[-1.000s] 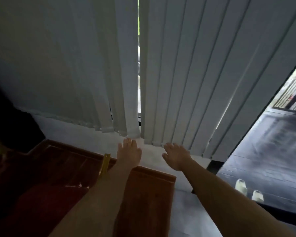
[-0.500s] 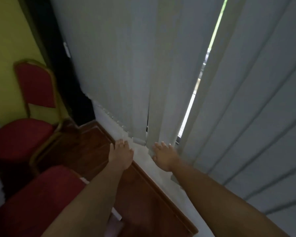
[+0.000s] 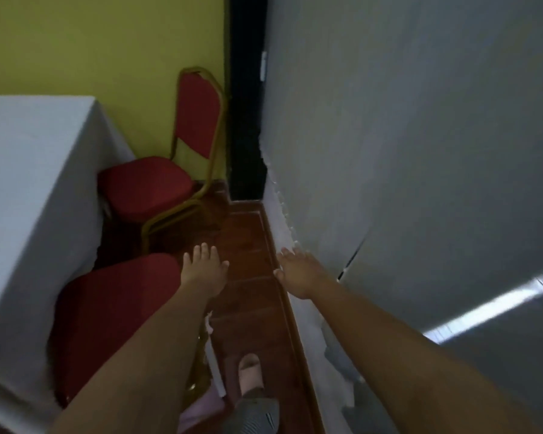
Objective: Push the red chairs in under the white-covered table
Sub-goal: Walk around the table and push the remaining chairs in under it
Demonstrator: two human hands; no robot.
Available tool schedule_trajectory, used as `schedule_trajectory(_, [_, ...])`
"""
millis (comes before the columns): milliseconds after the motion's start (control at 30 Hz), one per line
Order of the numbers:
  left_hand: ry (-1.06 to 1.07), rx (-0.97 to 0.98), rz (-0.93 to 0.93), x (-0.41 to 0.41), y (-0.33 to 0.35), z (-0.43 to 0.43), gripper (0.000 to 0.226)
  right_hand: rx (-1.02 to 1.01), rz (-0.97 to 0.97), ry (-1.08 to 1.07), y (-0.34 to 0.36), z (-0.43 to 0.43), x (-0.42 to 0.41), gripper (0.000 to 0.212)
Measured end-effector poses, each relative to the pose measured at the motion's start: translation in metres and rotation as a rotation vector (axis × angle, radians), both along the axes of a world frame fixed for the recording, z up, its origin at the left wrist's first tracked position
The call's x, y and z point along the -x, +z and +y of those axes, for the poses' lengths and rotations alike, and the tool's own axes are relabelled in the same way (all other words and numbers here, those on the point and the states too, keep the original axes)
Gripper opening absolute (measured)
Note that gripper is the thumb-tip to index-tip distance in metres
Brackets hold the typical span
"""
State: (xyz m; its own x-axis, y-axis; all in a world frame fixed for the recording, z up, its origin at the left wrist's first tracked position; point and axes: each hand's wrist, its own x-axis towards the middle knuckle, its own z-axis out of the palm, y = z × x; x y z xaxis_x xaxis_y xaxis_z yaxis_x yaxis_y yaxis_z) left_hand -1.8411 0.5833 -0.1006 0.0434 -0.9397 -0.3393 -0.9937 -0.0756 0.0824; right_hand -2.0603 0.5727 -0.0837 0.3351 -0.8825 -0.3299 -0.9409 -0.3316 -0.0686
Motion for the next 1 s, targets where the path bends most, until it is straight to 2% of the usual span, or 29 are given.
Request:
schedule_trajectory(200, [0.163, 0.01, 0.031, -0.031, -0.017, -0.087, 0.059, 0.03, 0.032, 0.123, -0.003, -0.125, -0.03, 0.059])
schedule_trajectory(367, [0.22, 0.043, 0.035, -0.069, 0.003, -0.163, 0.059, 0.018, 0.046, 0.167, 0.009, -0.223, -0.062, 0.059])
schedule_trajectory(733, [0.34, 0.064, 0.092, -0.121, 0.013, -0.27, 0.06, -0.041, 0.049, 0.225, 0.025, -0.38, -0.119, 0.056])
schedule_trajectory(1000, [0.428, 0.094, 0.059, -0.151, 0.024, -0.38, 0.059, -0.008, 0.036, 0.296, 0.033, -0.518, -0.153, 0.057])
